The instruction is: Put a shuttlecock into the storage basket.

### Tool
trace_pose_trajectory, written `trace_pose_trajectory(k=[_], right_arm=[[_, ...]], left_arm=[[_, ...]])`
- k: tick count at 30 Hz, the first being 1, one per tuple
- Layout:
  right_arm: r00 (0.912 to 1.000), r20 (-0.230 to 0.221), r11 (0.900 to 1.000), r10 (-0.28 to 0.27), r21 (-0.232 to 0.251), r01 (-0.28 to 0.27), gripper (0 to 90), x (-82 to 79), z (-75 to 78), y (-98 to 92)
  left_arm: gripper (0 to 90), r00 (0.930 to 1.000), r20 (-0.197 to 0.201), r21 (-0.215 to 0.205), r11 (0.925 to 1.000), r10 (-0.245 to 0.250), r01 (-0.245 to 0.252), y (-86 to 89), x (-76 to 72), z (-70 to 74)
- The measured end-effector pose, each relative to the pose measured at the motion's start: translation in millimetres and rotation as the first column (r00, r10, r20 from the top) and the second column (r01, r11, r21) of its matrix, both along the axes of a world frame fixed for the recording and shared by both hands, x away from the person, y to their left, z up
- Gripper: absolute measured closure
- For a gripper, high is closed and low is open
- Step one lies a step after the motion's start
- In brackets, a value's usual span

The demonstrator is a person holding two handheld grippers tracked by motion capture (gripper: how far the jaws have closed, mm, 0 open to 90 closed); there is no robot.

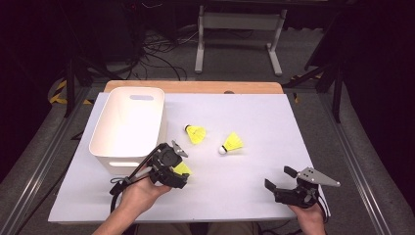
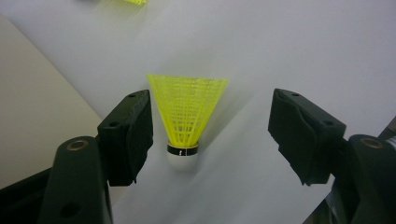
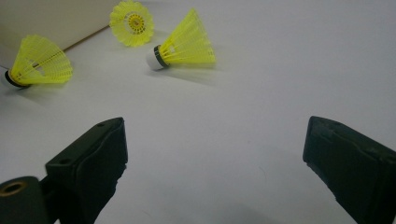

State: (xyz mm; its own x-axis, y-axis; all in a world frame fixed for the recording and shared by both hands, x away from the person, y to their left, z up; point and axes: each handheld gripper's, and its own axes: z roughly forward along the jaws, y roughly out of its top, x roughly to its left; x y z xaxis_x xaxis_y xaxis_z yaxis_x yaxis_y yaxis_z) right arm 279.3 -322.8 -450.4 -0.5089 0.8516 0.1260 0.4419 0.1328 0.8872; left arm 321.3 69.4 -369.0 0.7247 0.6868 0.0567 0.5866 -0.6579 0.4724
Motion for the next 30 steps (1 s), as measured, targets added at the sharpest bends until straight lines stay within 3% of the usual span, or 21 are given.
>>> trace_pose_trajectory(k=[13,30], right_arm=[[1.0,0.001,1.0,0.002,0.0,-0.002,6.9,-0.2,0.1,-0.2],[1.0,0.002,1.0,0.007,0.001,-0.007,6.9,-0.3,0.2,0.0]], left_arm=[[29.9,0.9999,-0.009,0.048,0.9988,0.009,-0.008,-12.8,4.9,-8.2],[26.7,0.9992,-0.03,0.134,0.9907,0.028,-0.024,-29.4,16.9,-23.6]])
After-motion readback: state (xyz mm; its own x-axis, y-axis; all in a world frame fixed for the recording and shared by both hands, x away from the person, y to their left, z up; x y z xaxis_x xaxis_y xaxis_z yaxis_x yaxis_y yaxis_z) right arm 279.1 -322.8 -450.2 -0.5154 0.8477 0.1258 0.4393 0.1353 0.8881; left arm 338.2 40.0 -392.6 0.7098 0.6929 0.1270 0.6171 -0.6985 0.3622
